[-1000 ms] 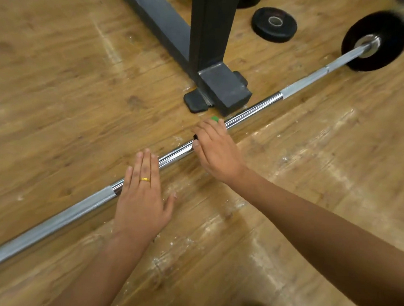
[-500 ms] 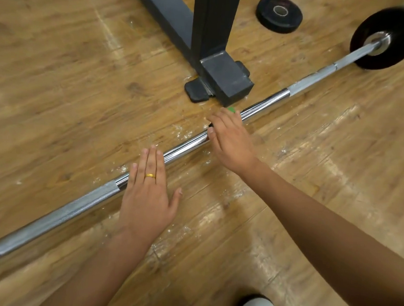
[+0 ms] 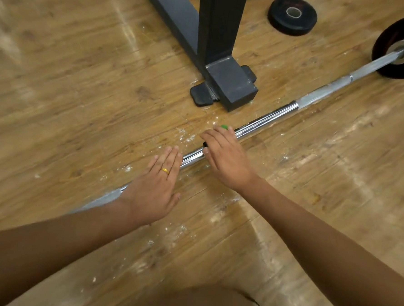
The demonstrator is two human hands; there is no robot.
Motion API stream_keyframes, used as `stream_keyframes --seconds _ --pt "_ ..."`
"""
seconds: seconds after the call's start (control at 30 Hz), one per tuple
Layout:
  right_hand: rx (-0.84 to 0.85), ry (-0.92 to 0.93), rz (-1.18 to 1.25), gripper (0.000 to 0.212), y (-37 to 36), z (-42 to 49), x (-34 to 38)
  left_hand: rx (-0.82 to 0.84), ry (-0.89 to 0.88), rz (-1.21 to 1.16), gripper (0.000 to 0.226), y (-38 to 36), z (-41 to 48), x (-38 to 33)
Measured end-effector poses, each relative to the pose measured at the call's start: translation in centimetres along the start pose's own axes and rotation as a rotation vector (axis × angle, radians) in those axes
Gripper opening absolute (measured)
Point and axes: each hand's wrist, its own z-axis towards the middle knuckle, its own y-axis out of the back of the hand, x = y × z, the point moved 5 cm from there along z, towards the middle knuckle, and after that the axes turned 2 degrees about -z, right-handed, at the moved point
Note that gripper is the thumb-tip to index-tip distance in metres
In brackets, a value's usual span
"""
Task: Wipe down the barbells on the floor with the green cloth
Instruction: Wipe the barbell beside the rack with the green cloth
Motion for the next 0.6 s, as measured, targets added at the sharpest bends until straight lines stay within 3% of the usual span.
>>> stream_keyframes --seconds 0.17,0.27,0.47,0.6 --pt "0.016 -0.010 -0.026 0.038 0.0 0.0 0.3 0.043 -0.327 0.111 0.083 1.1 0.2 1.6" --pt "0.077 -0.022 -0.020 0.039 0.3 0.5 0.3 0.097 -0.366 0.146 0.085 1.3 0.8 2.1" --pt "0.391 0.025 -0.060 0.047 2.1 2.1 -0.3 0.158 -0.336 0.051 0.088 0.3 0.7 1.6" --pt "0.446 -0.001 -0.145 0.051 2.5 2.1 0.4 0.129 -0.380 0.087 0.090 -0.3 0.7 2.2"
